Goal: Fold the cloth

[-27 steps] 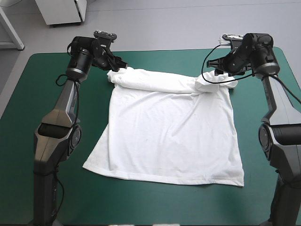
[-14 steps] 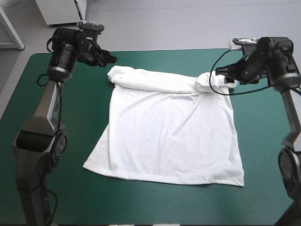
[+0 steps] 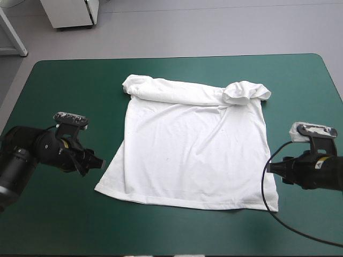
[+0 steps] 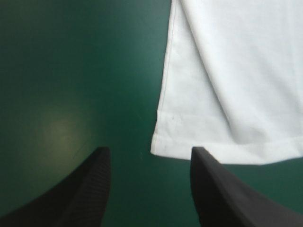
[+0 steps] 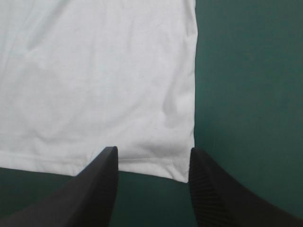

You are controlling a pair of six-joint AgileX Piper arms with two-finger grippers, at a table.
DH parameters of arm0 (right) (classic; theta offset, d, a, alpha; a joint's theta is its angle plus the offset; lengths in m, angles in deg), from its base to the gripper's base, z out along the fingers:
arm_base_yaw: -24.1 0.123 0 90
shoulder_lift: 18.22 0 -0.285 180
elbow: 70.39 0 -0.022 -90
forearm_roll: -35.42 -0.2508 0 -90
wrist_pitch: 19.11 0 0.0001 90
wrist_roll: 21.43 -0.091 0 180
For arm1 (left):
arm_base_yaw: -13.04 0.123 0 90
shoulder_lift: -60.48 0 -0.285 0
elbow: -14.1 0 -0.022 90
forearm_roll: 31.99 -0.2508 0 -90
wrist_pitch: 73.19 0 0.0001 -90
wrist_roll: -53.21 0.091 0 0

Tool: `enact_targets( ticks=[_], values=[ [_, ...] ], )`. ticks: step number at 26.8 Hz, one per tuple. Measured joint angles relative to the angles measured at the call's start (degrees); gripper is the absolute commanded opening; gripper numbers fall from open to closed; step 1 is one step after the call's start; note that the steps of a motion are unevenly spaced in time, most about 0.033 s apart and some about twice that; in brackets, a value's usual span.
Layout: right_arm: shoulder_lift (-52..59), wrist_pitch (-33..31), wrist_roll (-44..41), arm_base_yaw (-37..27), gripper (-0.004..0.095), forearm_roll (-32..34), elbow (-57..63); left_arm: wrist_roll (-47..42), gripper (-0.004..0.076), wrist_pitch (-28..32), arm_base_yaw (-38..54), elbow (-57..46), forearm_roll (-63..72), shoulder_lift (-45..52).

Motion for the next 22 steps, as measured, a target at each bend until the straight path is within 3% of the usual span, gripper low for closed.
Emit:
enact_targets(
  ticks=[3, 10, 22],
  values=[
    [4.17, -0.73, -0.75, 0.00, 0.0442, -0.57, 1.00, -0.11, 0.0372, -0.05, 0.00, -3.84, 0.06, 2.57],
    [5.00, -1.76, -0.93, 0.00, 0.0442, -1.75, 1.07, -0.39, 0.0372, 1.49, 0.10, -5.50, 0.92, -3.80],
    [5.00, -2.03, -0.93, 0.00, 0.0441, -1.75, 1.07, -1.07, 0.0372, 11.07, 0.10, -13.03, 2.56, -9.28]
  ],
)
